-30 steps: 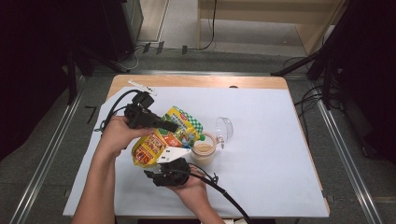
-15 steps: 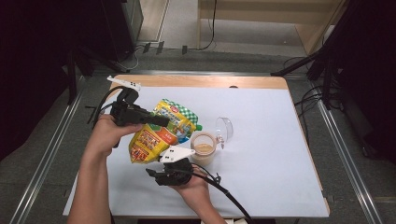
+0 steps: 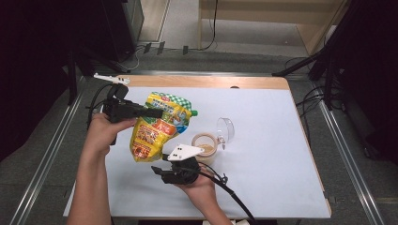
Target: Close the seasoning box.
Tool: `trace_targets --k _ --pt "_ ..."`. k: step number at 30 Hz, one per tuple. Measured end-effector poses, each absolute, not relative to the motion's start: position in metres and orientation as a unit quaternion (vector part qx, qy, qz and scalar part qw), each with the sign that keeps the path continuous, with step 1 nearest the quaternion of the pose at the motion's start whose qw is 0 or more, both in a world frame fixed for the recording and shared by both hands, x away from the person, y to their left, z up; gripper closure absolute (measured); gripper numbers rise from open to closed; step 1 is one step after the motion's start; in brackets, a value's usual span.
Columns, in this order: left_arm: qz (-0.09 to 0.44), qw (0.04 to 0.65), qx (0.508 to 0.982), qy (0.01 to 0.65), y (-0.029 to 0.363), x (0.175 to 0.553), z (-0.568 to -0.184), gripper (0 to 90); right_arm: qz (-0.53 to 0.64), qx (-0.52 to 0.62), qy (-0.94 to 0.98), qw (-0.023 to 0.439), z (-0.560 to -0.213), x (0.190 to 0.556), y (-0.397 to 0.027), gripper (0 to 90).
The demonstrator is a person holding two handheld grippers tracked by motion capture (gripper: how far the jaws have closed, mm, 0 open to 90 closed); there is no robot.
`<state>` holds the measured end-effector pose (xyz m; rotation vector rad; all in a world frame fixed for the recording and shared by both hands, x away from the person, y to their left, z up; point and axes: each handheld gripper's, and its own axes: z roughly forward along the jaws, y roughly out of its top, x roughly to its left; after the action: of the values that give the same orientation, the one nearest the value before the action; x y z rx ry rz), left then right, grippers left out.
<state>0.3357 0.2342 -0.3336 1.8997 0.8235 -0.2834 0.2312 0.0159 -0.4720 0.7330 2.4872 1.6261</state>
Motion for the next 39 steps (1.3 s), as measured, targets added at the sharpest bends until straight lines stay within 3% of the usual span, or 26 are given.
trace_targets --k 10,22,39 --pt "-0.123 0.529 0.766 0.343 0.241 0.342 -0.333 89.7 0.526 0.234 0.816 0.039 -0.462 0.228 0.001 50.9" --pt "-0.088 0.528 0.748 0.393 0.254 0.360 -0.353 89.8 0.528 0.225 0.818 0.026 -0.463 0.223 -0.014 50.8" --pt "-0.043 0.536 0.743 0.398 0.217 0.376 -0.385 89.7 0.514 0.191 0.836 -0.005 -0.460 0.219 -0.051 50.4"
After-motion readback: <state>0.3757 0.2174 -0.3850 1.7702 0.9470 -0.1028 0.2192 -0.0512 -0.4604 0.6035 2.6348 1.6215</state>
